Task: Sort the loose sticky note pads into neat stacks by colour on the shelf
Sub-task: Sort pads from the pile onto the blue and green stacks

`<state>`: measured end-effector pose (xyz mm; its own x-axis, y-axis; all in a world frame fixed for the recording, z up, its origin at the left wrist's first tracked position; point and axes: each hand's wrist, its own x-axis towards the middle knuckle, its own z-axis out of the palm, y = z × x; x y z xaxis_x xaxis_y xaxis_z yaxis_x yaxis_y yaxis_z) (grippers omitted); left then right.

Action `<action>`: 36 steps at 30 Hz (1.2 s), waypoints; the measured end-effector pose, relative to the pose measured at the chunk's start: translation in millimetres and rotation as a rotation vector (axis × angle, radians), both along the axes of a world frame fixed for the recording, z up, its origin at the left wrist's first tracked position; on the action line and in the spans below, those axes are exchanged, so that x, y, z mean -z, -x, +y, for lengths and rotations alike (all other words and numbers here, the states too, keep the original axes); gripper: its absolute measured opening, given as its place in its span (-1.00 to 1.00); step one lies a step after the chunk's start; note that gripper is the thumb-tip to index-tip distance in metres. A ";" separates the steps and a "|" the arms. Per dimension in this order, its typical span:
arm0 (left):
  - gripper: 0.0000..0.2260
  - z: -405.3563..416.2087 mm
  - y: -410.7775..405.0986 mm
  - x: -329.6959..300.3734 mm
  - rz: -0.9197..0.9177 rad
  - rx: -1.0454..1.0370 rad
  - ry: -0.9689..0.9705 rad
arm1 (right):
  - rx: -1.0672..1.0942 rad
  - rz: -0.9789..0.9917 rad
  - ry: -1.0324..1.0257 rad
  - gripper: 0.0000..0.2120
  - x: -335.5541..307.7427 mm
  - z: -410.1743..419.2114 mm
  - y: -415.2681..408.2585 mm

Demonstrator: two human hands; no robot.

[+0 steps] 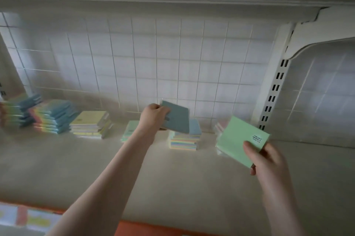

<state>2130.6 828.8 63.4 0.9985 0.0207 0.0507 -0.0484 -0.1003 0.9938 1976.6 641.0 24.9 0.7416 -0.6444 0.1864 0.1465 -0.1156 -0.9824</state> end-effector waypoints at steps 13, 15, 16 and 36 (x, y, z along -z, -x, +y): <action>-0.83 -34.7 -26.7 17.3 -0.037 -0.104 -0.597 | -0.018 0.011 0.085 -0.94 3.6 -12.7 3.8; -0.74 -36.8 -27.0 19.1 -0.041 -0.142 -0.674 | -0.040 0.012 0.086 -0.94 5.4 -15.0 4.7; -0.69 -37.6 -27.3 20.3 -0.036 -0.153 -0.711 | -0.054 0.018 0.089 -0.94 6.3 -16.1 4.7; -0.85 24.6 -9.2 37.4 -0.384 -0.320 -0.746 | -0.118 -0.041 0.021 -0.91 5.7 3.6 -19.6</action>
